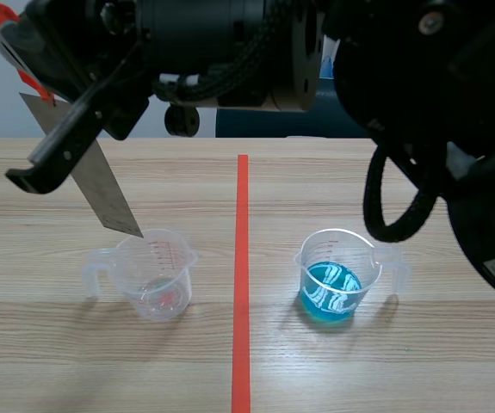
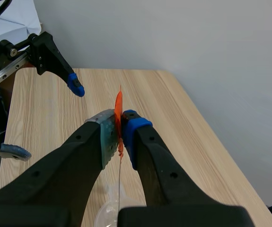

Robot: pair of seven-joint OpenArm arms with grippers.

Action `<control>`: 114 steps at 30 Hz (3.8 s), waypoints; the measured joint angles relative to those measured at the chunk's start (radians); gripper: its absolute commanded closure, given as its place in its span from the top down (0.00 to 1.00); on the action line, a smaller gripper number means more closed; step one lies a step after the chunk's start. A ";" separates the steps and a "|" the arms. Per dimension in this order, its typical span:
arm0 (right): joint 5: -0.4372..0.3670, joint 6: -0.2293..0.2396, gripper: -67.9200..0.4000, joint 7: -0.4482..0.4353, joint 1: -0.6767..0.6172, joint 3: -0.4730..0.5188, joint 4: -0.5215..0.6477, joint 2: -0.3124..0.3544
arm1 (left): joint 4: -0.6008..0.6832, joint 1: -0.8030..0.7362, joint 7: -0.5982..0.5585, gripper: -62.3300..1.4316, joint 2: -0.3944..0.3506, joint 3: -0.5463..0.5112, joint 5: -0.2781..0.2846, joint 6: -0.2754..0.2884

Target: Do the redox reaction experiment

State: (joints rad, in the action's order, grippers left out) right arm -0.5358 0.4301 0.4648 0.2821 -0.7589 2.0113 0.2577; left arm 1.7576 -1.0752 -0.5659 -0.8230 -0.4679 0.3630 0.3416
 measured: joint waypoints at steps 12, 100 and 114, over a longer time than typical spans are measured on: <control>-0.041 0.014 0.02 0.001 -0.070 0.109 0.007 0.058 | 0.000 0.000 0.000 1.00 0.000 0.000 0.000 0.000; -0.295 0.309 0.02 -0.310 -0.475 0.802 0.049 0.595 | 0.000 0.011 0.000 1.00 -0.003 0.000 0.000 0.000; -0.295 0.309 0.02 -0.310 -0.475 0.802 0.049 0.595 | 0.000 0.011 0.000 1.00 -0.003 0.000 0.000 0.000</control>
State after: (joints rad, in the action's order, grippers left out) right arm -0.8310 0.7395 0.1547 -0.1925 0.0433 2.0605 0.8532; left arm 1.7576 -1.0637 -0.5659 -0.8261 -0.4679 0.3634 0.3416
